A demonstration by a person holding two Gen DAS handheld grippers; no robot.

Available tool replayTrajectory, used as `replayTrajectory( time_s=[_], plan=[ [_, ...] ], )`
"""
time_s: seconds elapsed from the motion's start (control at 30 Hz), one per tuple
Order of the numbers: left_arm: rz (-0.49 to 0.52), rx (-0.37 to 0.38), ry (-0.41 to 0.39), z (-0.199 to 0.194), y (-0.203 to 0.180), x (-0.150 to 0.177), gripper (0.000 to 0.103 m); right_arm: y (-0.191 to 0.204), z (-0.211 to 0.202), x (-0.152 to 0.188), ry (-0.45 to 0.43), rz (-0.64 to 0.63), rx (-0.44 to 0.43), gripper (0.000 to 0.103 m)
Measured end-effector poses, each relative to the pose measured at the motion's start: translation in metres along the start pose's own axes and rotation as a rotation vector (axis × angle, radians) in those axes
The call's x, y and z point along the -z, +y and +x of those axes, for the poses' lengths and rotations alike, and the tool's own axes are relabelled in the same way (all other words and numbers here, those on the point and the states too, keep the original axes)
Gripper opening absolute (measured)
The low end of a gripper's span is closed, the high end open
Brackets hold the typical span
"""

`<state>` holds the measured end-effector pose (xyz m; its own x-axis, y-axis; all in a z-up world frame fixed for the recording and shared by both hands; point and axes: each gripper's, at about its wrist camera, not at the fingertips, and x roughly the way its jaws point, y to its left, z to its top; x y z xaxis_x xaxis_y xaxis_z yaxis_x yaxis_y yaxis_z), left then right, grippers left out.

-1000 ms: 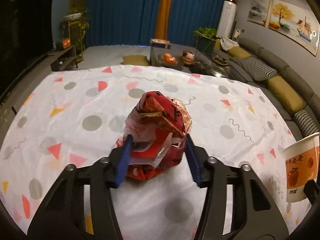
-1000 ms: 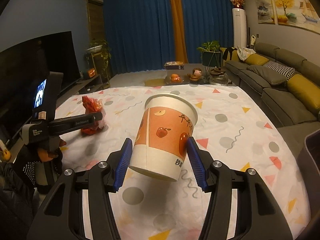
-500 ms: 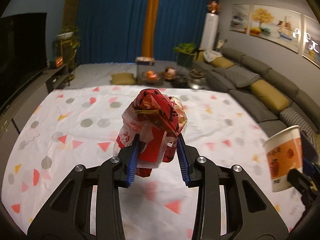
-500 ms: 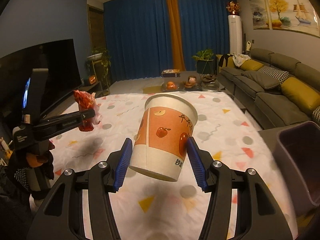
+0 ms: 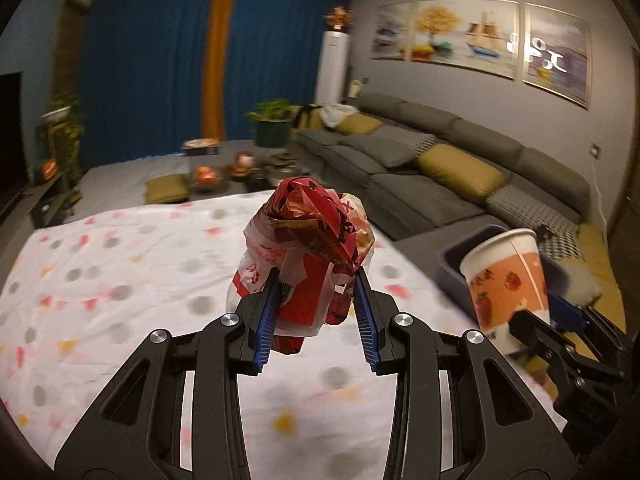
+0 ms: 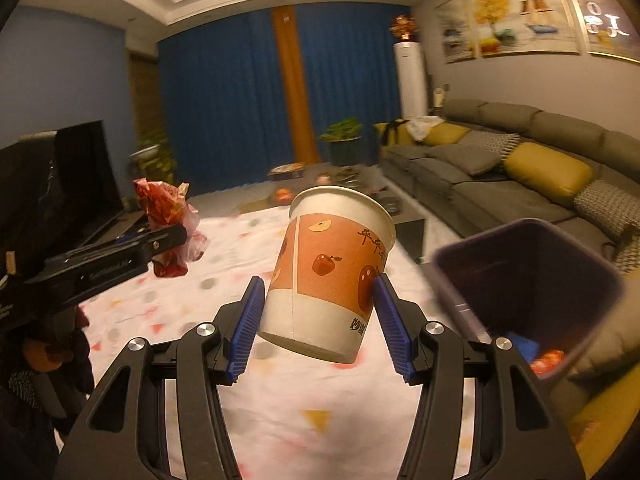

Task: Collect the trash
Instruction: 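Carry the red-white bag and white-orange cup over the grey bin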

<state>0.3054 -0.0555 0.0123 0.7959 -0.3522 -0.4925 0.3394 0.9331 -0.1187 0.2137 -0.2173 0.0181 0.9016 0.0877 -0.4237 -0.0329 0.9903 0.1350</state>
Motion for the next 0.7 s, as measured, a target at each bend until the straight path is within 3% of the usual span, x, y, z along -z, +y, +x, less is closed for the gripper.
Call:
replayTrajectory(
  time_s=[0.33,0.53,0.7],
  plan=[
    [0.056,0.187,0.039,0.061,-0.109,-0.005,0.035,-0.089,-0.010,0.007,-0.023,0.107,0.175,0.055],
    [0.096,0.284,0.077,0.100,-0.158,-0.006,0.035,-0.128,-0.009,0.015,-0.020,0.165,0.226,0.055],
    [0.100,0.322,0.125,0.124,-0.183,0.000,0.037,-0.147,-0.002,0.020,-0.005,0.207,0.236,0.056]
  ],
)
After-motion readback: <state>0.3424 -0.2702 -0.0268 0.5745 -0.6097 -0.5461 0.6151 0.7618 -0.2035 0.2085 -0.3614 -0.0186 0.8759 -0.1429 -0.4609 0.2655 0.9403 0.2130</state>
